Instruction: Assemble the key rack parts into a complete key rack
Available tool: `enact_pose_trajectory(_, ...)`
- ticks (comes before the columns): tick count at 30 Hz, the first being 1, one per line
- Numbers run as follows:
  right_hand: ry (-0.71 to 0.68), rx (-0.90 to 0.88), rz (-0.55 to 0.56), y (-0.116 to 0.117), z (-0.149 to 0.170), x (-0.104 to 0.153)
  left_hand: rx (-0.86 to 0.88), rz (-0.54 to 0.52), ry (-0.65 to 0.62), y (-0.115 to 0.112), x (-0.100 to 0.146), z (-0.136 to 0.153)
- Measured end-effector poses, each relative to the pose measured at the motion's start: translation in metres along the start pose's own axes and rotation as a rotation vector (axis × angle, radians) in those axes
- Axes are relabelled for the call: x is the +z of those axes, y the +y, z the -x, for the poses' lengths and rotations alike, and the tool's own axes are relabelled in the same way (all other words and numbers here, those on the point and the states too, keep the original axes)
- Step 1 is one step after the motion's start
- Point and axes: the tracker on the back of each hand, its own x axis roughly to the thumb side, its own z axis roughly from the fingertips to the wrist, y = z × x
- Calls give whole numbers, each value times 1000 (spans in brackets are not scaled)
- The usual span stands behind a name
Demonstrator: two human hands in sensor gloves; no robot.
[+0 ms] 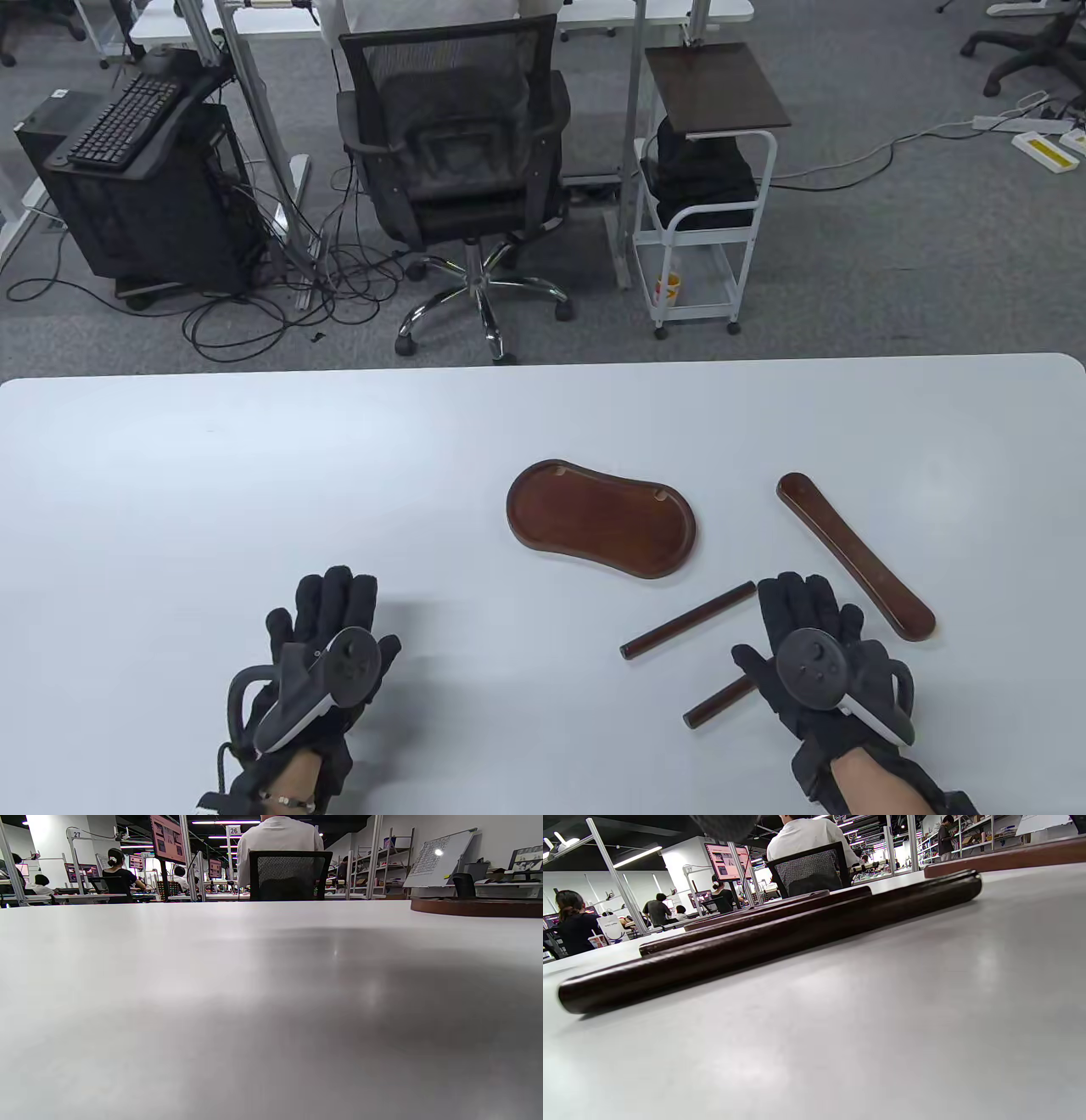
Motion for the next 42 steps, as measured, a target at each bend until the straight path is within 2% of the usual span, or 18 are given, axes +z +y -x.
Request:
enact_pose_trajectory(8,11,-7,-3,-1,1,0,-5,15,2,1,1,-1)
enact_pose_trajectory(14,70,-48,-3,-5,9,-1,-2,29,2,0,1,-2)
enact_pose_trajectory(20,200,-68,-23,-13,31,-3,3,29,-1,0,1,-2)
enact_pose_trajectory(26,345,-97,18,-24,62,-3,7,51,2,-2,0,-3)
enact_pose_trajectory(34,466,-137,40,-30,98,-11,-1,91,-4,-7,-2,-10)
enact_pose_trajectory(42,528,-29,-95,-29,105,-39,9,111,-2,-8,-6,-14)
